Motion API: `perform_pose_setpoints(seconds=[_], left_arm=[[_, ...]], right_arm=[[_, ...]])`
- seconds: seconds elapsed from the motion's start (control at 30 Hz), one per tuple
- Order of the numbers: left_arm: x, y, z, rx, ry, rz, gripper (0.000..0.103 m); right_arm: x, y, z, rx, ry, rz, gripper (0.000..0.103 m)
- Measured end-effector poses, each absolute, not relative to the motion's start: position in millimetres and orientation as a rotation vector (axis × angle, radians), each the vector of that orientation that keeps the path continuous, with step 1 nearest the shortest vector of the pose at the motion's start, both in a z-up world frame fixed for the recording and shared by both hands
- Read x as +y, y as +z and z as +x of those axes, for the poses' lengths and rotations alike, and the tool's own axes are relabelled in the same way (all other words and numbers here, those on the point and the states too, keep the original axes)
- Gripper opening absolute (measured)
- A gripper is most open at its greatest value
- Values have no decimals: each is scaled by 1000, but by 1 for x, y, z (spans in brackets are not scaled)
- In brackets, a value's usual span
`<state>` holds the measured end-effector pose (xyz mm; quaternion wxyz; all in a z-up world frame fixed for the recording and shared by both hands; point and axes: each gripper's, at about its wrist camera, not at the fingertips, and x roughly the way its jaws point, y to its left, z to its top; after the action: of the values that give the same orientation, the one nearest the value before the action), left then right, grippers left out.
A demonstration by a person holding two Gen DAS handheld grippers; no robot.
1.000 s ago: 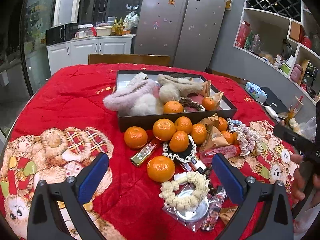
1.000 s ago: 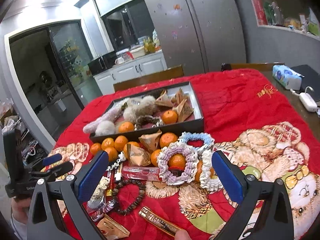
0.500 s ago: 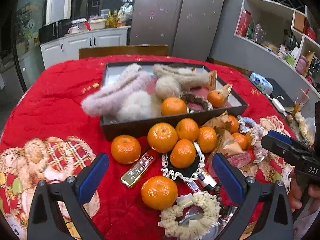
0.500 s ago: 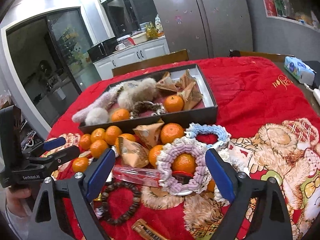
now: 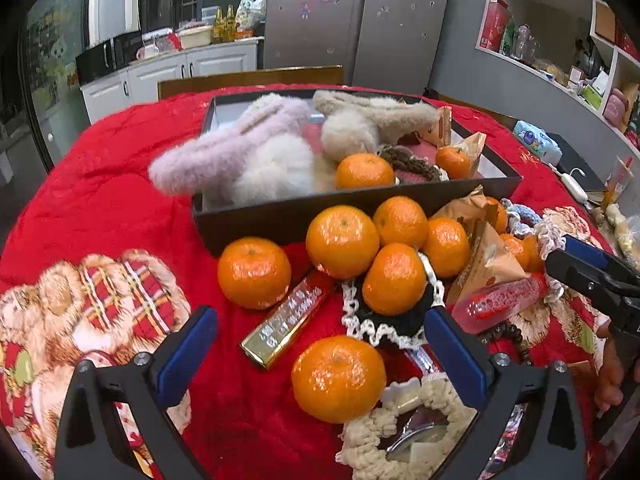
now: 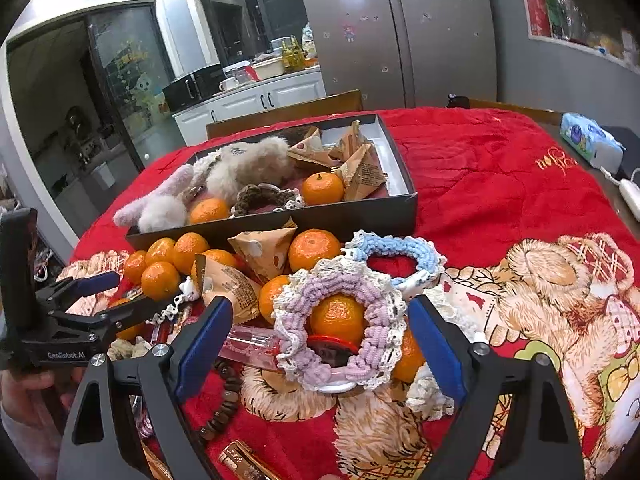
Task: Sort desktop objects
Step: 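Grasp the purple crocheted scrunchie with the right tool while the left tool approaches an orange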
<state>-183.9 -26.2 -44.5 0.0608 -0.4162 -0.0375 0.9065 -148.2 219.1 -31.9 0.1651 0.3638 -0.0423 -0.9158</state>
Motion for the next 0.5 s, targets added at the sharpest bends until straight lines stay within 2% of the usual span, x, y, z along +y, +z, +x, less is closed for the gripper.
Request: perform_pose_setpoints(seconds=[0.2,0.5], left_arm=[[-30,-49,-179,-149,2718,-1270,101],[-29,-49,-166,-154,2714,-1259,80]], right_arm=[[222,-33,-146,-138,-2610,1017,84],[204,-38,-137,34,-2654,1036,61]])
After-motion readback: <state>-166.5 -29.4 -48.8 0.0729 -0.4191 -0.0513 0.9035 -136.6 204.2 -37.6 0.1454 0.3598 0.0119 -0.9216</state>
